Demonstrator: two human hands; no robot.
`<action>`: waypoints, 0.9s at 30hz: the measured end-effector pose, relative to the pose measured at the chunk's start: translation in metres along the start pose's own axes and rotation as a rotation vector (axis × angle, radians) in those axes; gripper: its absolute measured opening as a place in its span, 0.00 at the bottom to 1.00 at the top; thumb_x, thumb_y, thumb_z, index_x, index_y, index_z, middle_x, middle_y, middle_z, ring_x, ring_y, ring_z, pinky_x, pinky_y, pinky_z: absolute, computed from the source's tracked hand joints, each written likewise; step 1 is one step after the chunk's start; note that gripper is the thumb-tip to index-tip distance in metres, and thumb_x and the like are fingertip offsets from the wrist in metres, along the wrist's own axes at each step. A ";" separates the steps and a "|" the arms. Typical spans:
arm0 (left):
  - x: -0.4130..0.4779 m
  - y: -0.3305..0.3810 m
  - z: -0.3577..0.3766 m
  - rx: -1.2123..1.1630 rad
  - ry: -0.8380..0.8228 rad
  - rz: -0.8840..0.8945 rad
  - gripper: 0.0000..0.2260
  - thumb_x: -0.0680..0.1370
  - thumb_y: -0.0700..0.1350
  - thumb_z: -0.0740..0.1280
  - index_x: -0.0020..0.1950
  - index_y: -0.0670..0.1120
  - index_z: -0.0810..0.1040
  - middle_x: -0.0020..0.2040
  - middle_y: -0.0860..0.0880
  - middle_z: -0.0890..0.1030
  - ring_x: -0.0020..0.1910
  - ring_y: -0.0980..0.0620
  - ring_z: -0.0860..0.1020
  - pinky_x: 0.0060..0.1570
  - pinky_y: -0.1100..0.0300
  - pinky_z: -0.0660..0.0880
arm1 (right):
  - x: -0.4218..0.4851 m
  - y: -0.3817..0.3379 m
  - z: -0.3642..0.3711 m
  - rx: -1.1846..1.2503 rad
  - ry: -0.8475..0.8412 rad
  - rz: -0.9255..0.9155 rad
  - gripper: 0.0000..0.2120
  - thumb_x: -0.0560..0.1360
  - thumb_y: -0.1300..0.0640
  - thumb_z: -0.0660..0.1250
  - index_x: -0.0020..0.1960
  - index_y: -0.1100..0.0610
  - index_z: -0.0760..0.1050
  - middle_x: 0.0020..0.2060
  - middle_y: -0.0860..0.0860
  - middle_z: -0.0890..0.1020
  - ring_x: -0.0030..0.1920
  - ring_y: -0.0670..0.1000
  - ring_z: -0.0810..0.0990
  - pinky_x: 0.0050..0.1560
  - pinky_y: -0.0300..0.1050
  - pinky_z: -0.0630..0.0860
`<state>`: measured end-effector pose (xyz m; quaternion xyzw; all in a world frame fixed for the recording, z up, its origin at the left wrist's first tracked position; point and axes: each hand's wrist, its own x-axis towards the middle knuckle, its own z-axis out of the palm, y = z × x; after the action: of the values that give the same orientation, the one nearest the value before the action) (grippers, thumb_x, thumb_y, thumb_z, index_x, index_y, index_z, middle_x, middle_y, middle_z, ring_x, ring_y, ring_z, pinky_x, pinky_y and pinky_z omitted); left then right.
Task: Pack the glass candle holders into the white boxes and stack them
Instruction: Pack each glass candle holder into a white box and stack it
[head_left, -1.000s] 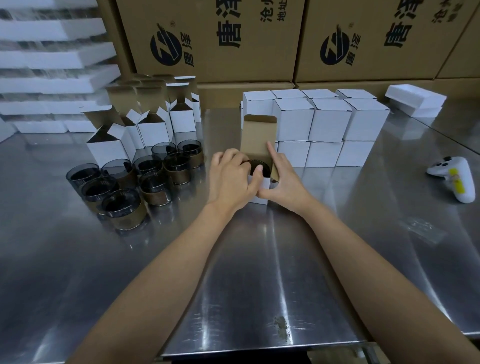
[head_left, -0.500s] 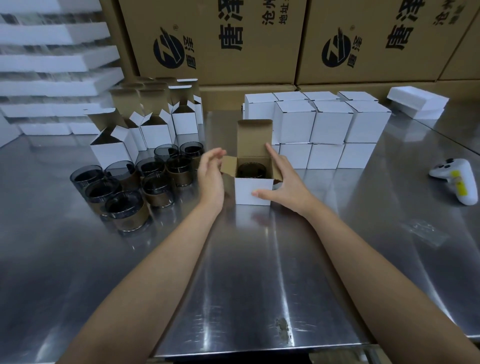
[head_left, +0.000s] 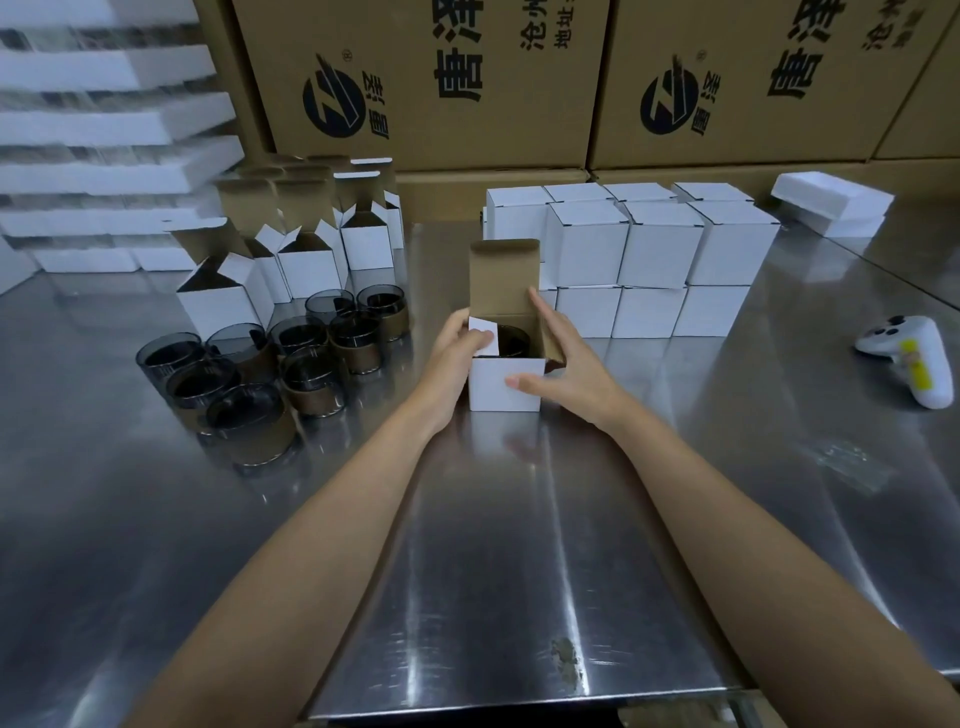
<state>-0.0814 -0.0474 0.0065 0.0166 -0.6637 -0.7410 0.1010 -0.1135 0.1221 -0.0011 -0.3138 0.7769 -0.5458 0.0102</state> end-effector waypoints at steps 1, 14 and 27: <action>0.000 0.001 0.000 0.004 0.008 0.000 0.11 0.77 0.37 0.61 0.57 0.43 0.75 0.50 0.44 0.79 0.46 0.50 0.78 0.46 0.57 0.73 | 0.000 -0.002 0.000 0.095 0.040 0.003 0.36 0.73 0.47 0.68 0.77 0.43 0.57 0.65 0.34 0.69 0.63 0.34 0.71 0.59 0.30 0.70; 0.001 0.002 0.002 -0.029 0.049 -0.005 0.13 0.77 0.34 0.59 0.60 0.43 0.75 0.46 0.48 0.81 0.41 0.55 0.78 0.37 0.67 0.74 | 0.010 -0.012 0.007 0.843 0.284 0.211 0.22 0.82 0.55 0.53 0.73 0.66 0.64 0.62 0.51 0.80 0.60 0.49 0.77 0.58 0.42 0.70; -0.004 0.004 0.004 -0.046 0.048 0.032 0.15 0.76 0.34 0.61 0.62 0.41 0.74 0.51 0.46 0.80 0.49 0.51 0.78 0.49 0.60 0.73 | 0.011 -0.021 0.021 0.659 0.132 0.215 0.18 0.73 0.67 0.58 0.59 0.59 0.79 0.54 0.57 0.83 0.54 0.54 0.81 0.57 0.48 0.74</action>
<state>-0.0775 -0.0435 0.0100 0.0215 -0.6439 -0.7539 0.1289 -0.1051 0.0948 0.0116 -0.1744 0.5863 -0.7822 0.1182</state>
